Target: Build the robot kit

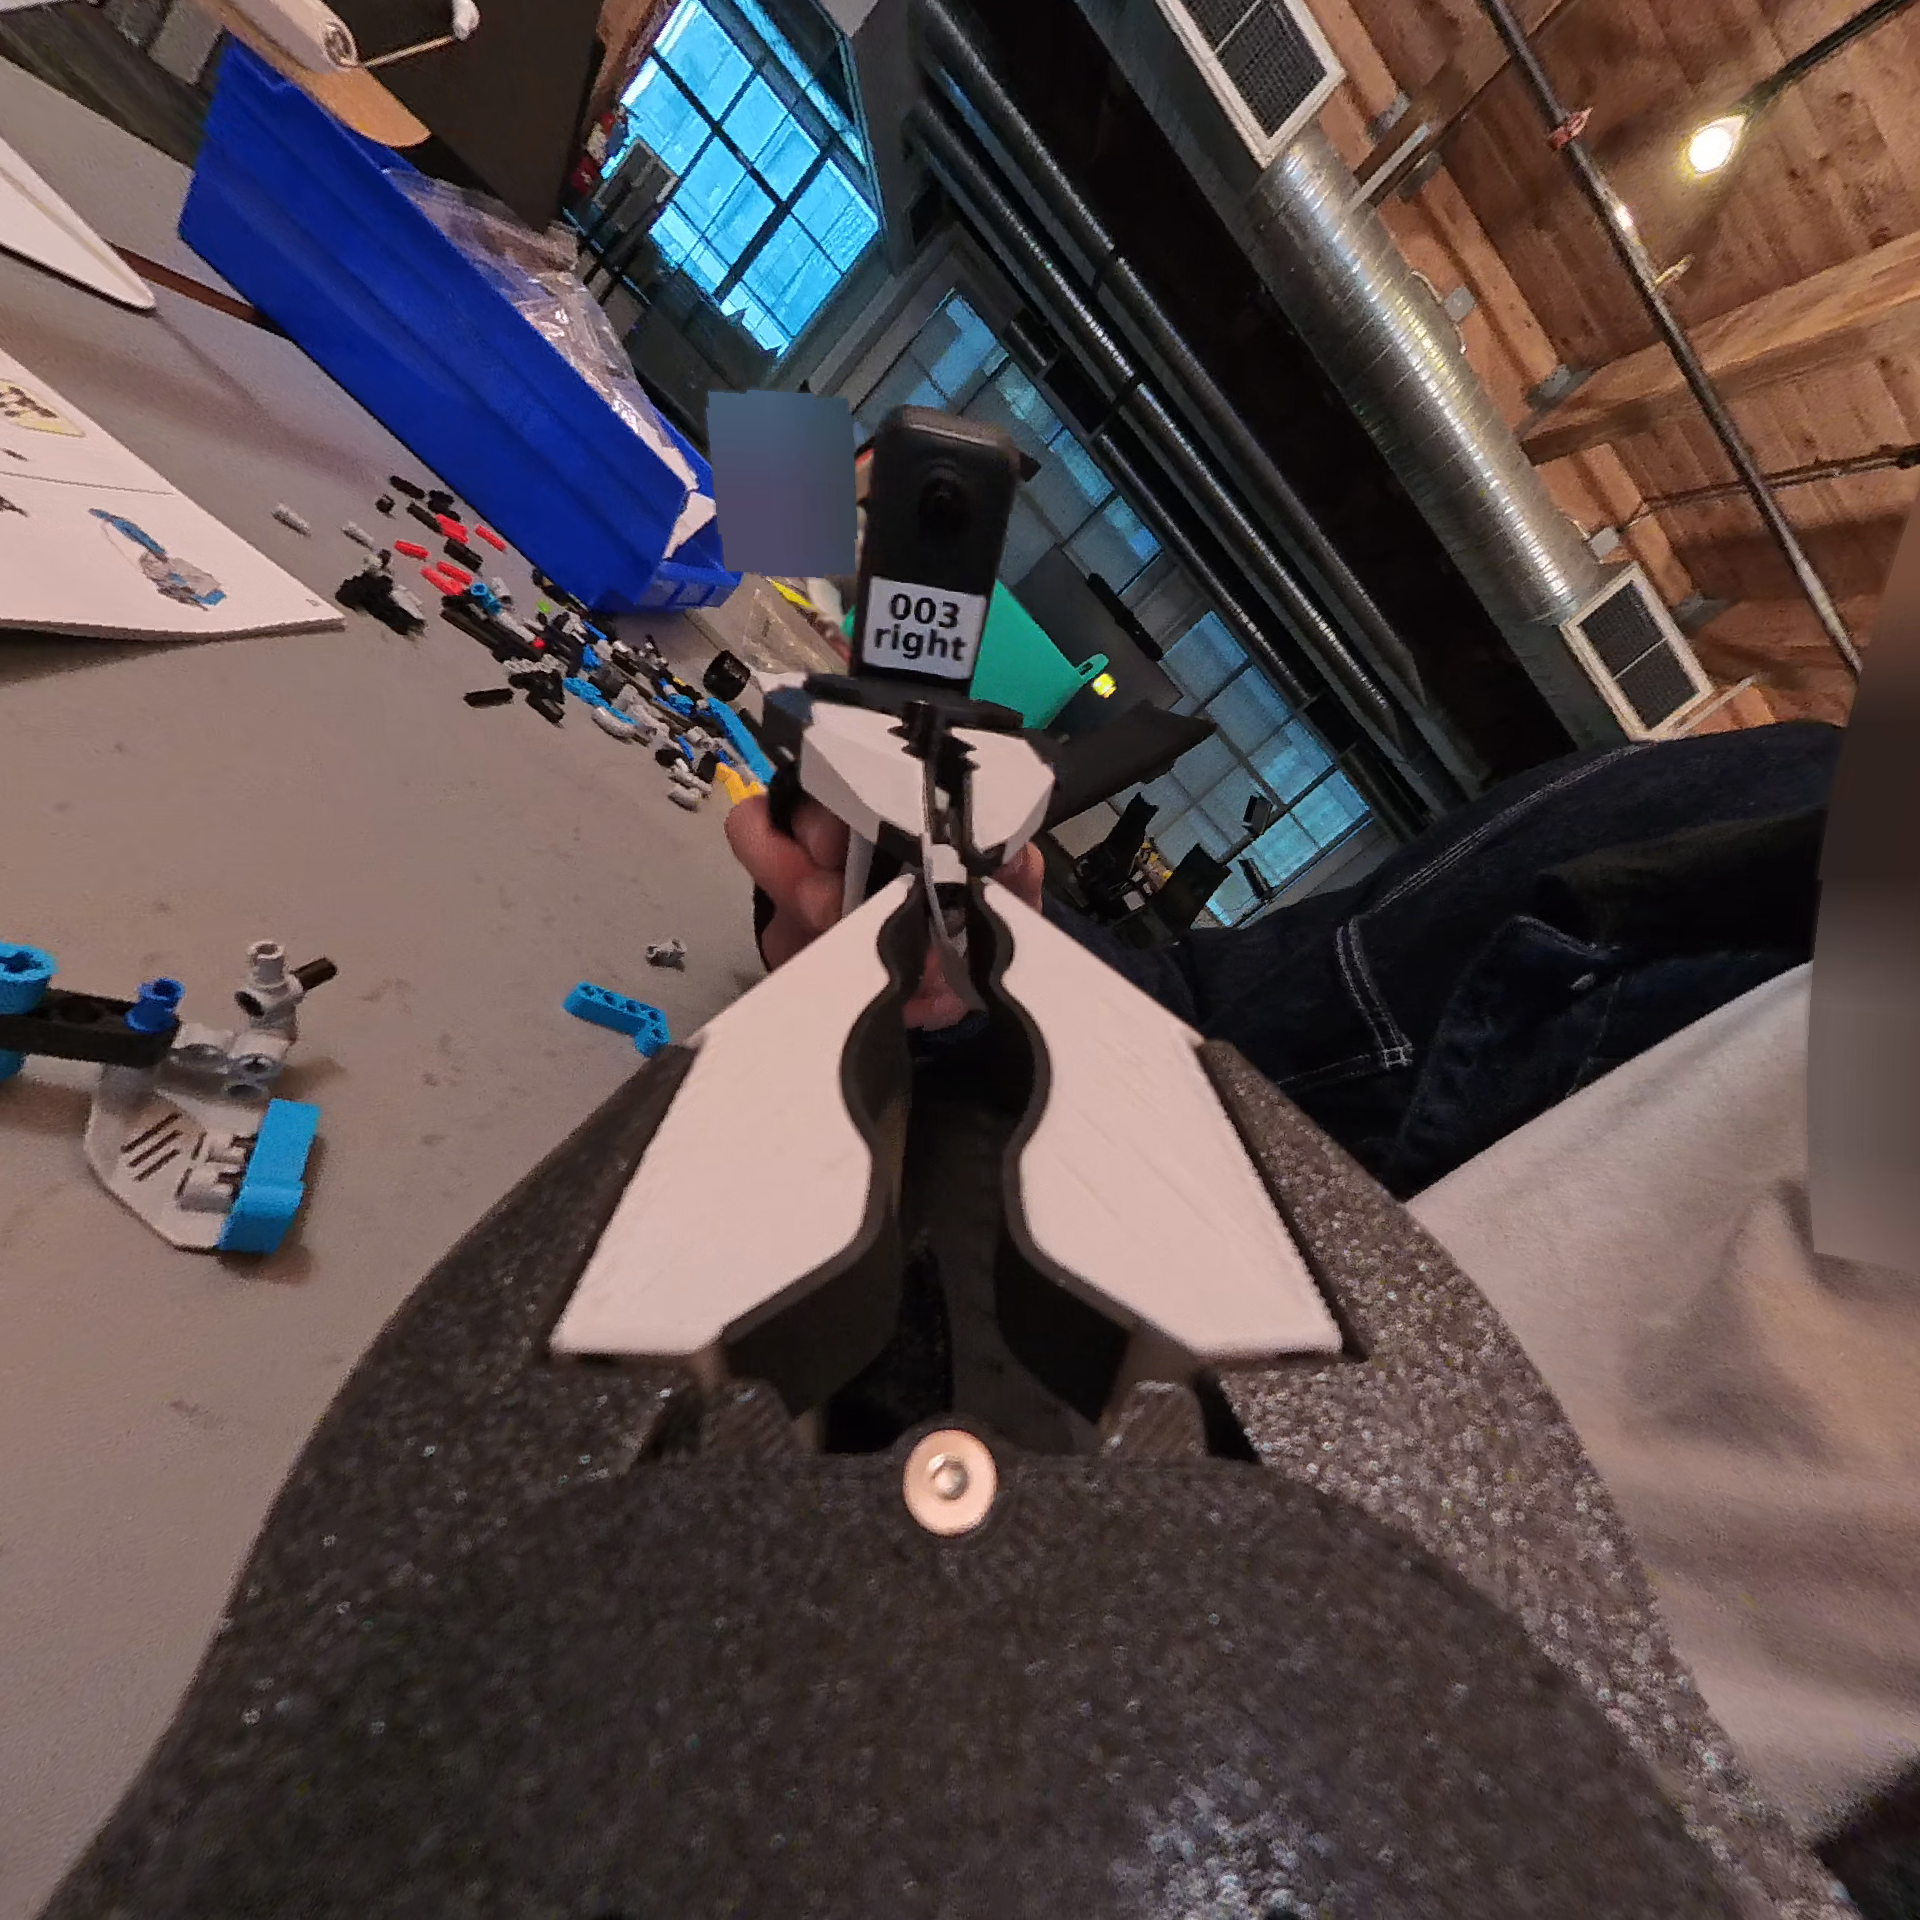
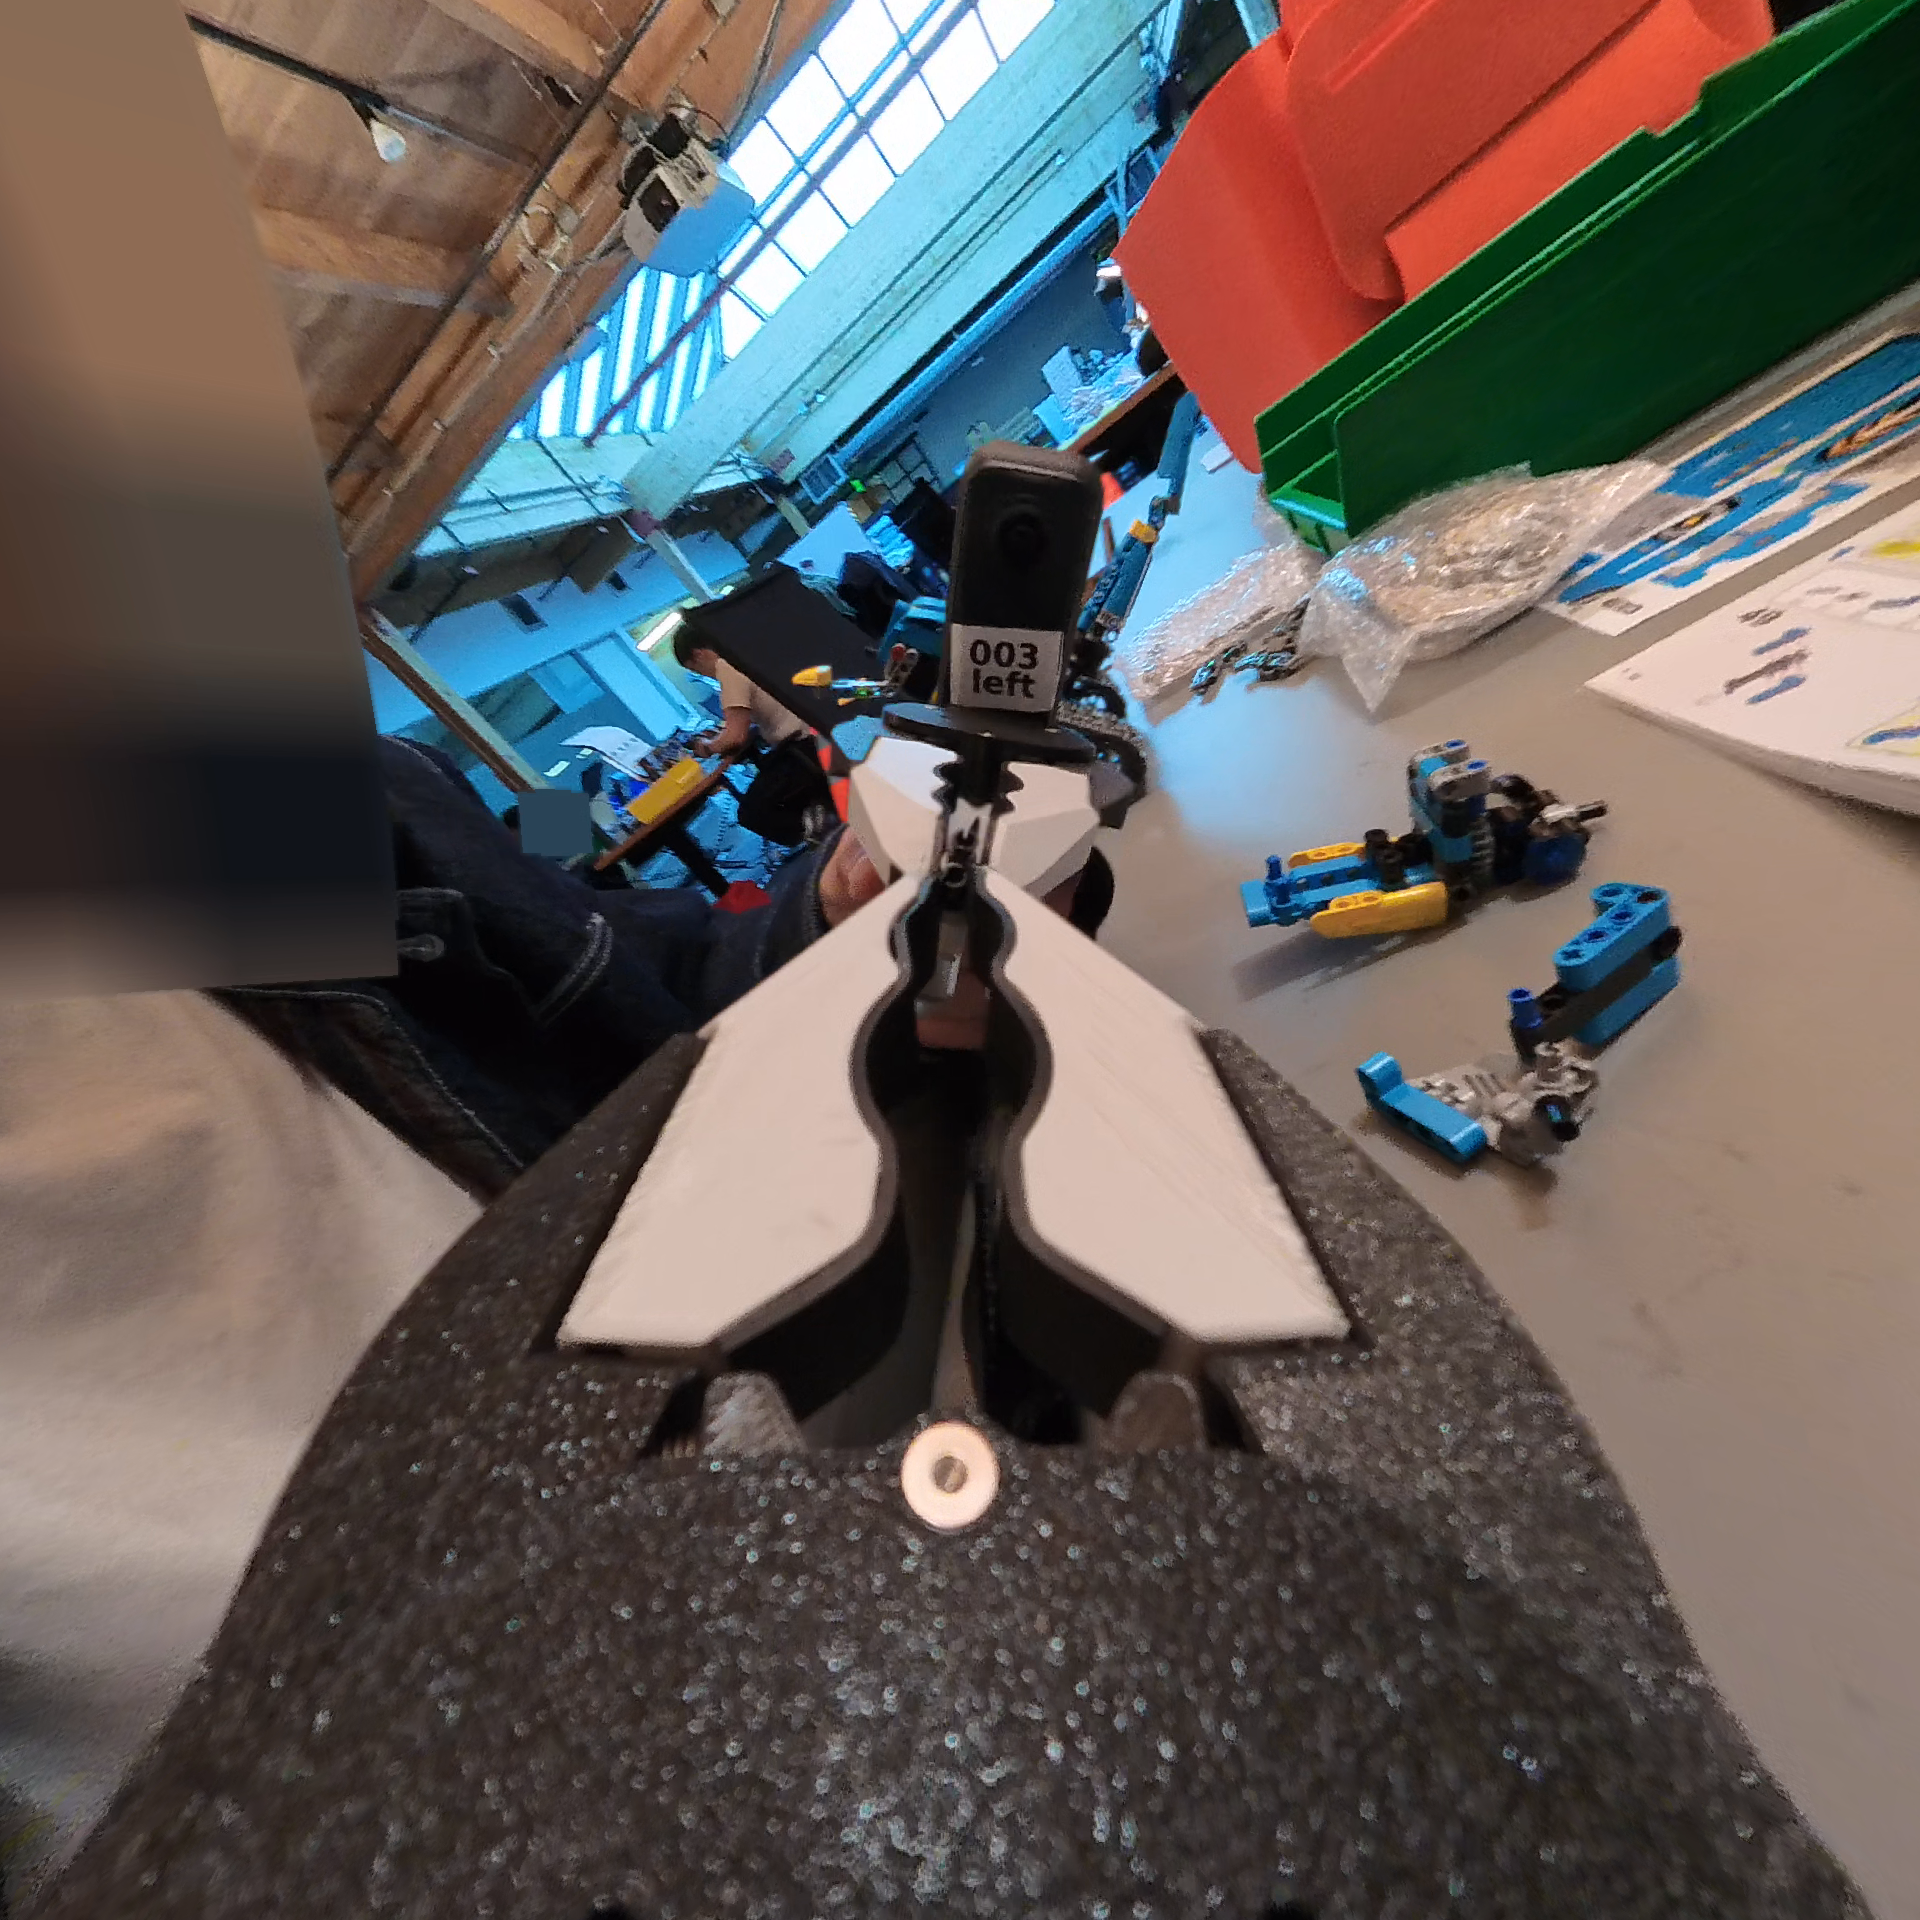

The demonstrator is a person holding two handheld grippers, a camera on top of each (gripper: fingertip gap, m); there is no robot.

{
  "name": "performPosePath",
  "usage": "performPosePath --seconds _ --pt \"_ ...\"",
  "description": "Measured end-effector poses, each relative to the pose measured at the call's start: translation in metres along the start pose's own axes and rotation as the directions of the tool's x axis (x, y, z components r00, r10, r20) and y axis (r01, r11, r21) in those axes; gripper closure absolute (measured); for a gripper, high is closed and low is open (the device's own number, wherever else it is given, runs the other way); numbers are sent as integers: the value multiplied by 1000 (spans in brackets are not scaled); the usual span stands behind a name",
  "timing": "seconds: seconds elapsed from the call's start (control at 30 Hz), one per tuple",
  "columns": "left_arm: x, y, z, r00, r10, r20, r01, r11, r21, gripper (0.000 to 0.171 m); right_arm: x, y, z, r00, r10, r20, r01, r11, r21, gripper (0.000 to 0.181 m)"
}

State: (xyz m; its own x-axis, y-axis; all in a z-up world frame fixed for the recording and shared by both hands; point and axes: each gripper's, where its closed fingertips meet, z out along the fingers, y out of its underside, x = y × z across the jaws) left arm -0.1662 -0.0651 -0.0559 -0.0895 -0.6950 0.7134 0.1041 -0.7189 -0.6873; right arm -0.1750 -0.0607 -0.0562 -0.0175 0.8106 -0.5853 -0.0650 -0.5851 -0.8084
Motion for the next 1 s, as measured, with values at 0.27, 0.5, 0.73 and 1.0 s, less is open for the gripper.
performPosePath --seconds 0.27,0.5,0.73,1.0 --pt "-21 -4 -6 995 -51 91 48 998 30 166 -2 -4 -2 768 -585 -262 546 811 -209 120" --pt "-22 -4 -6 993 -82 81 79 996 37 166 27 15 8 430 -823 -371 651 567 -505 131" --pt "-24 -2 -6 992 -97 85 94 995 33 166 31 15 7 410 -829 -381 632 560 -536 143" --pt "-29 1 -7 989 -81 122 80 997 19 166 35 21 6 452 -814 -364 595 579 -557 145"
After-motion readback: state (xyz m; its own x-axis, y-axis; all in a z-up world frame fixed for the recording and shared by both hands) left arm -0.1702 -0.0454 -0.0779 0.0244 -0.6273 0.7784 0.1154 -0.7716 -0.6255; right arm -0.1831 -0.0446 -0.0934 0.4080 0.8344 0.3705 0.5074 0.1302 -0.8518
